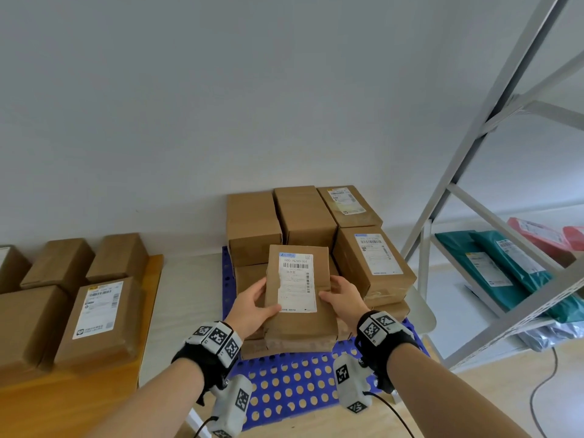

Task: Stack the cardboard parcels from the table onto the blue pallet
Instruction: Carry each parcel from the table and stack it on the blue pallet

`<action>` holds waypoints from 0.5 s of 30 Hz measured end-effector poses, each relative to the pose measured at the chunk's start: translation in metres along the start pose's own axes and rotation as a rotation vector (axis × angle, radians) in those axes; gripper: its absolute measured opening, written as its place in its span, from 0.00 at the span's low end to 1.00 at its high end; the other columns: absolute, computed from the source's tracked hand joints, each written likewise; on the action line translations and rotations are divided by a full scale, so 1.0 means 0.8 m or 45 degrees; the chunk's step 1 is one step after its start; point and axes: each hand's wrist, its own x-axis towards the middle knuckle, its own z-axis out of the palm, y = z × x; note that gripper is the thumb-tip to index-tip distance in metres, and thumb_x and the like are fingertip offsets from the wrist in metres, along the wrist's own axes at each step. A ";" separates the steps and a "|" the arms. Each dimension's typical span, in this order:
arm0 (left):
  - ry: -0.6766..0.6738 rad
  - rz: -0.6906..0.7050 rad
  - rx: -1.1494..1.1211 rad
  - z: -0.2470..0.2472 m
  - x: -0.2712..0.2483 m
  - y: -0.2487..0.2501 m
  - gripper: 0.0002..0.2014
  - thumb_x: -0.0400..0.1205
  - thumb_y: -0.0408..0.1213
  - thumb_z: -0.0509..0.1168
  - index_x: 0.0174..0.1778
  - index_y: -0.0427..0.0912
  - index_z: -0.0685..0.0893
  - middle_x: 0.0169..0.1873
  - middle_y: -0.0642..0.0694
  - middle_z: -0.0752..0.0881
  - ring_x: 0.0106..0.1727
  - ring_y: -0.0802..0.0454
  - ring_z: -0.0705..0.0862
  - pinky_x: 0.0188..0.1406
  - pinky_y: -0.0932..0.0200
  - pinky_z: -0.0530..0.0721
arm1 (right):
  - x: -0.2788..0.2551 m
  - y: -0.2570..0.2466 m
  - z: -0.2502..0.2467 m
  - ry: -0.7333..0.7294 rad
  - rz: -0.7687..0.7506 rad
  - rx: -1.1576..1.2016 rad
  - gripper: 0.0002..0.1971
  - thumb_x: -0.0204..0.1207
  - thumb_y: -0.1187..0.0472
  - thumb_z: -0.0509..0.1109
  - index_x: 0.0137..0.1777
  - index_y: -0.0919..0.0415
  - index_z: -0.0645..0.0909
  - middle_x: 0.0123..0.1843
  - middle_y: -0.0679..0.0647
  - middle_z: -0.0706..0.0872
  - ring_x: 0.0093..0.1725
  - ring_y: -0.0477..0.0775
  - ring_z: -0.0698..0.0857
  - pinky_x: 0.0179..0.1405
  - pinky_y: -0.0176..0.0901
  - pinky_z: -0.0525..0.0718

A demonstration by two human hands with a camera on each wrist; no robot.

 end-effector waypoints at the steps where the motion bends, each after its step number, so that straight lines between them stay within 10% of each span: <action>1: -0.002 0.036 0.051 -0.001 0.001 0.000 0.39 0.75 0.29 0.72 0.80 0.46 0.61 0.75 0.50 0.71 0.76 0.55 0.68 0.75 0.51 0.71 | 0.003 0.000 0.000 0.014 -0.010 -0.011 0.28 0.79 0.66 0.67 0.78 0.63 0.64 0.69 0.58 0.79 0.66 0.56 0.80 0.67 0.53 0.79; 9: -0.310 0.049 0.396 -0.013 0.001 -0.008 0.59 0.57 0.51 0.80 0.83 0.51 0.54 0.82 0.53 0.51 0.82 0.55 0.52 0.81 0.53 0.55 | 0.012 0.003 0.005 0.064 -0.098 -0.146 0.28 0.80 0.63 0.66 0.79 0.61 0.63 0.72 0.58 0.77 0.68 0.57 0.78 0.69 0.52 0.77; 15: -0.241 0.100 0.547 -0.014 0.001 -0.017 0.53 0.62 0.47 0.82 0.81 0.49 0.60 0.83 0.52 0.46 0.83 0.53 0.50 0.79 0.55 0.55 | -0.006 -0.008 0.006 -0.025 -0.302 -0.618 0.36 0.80 0.60 0.66 0.83 0.53 0.52 0.84 0.52 0.56 0.80 0.53 0.63 0.76 0.46 0.65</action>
